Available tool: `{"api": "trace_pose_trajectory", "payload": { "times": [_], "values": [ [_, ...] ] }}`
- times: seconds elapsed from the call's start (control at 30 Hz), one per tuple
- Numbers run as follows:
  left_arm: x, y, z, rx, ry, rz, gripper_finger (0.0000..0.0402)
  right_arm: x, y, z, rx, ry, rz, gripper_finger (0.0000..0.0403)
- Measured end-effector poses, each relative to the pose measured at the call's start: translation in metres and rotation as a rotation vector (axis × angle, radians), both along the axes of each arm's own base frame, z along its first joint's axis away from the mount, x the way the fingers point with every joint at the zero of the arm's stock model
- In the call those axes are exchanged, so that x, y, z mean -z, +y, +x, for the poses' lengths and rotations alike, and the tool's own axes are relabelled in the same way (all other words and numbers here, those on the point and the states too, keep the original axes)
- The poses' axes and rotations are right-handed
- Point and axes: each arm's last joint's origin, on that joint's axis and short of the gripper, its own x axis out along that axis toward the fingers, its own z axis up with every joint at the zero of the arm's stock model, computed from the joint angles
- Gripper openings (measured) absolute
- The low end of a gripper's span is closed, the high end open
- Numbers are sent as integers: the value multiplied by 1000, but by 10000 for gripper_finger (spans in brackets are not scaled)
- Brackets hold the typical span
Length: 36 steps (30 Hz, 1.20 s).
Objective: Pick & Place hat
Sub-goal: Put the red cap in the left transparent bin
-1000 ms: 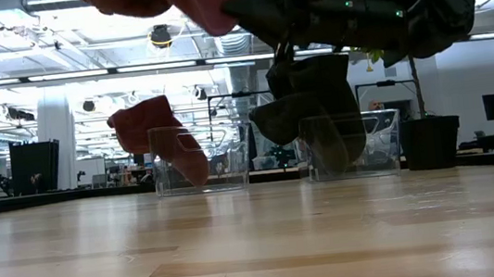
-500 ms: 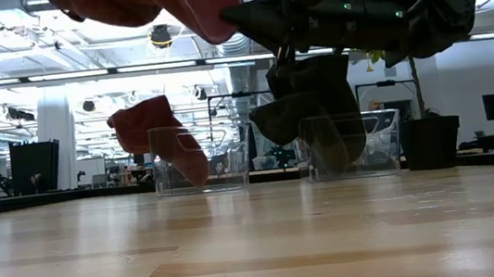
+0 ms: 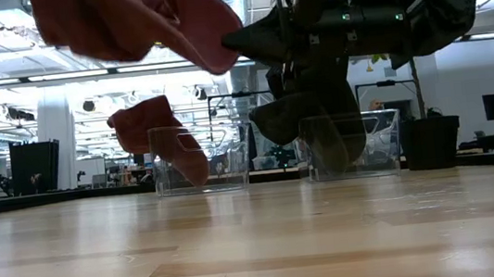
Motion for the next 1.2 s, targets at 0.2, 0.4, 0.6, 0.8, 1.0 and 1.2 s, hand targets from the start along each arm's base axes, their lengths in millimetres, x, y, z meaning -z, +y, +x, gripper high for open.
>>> {"api": "trace_pose_trajectory", "payload": {
  "times": [0.2, 0.4, 0.6, 0.8, 1.0, 1.2],
  "values": [
    [-7, 3, -6, -11, -54, -20, 49, -6, 0, -5, 130, 81, -44, 1],
    [-7, -3, 6, 11, -82, -37, 49, -20, 15, -10, 109, 51, -100, 1],
    [1, -11, 28, 17, -74, 7, 49, -27, 26, -14, 102, 27, -124, 1],
    [15, -6, 47, -44, -6, 47, 49, -33, 35, -10, 78, 18, -155, 1],
    [13, 7, 48, -136, -19, 83, 49, -33, 38, -7, 75, 67, -184, 1],
    [7, 10, 40, -136, -42, 92, 49, -32, 38, -7, 100, 88, -192, 1]
  ]
}}
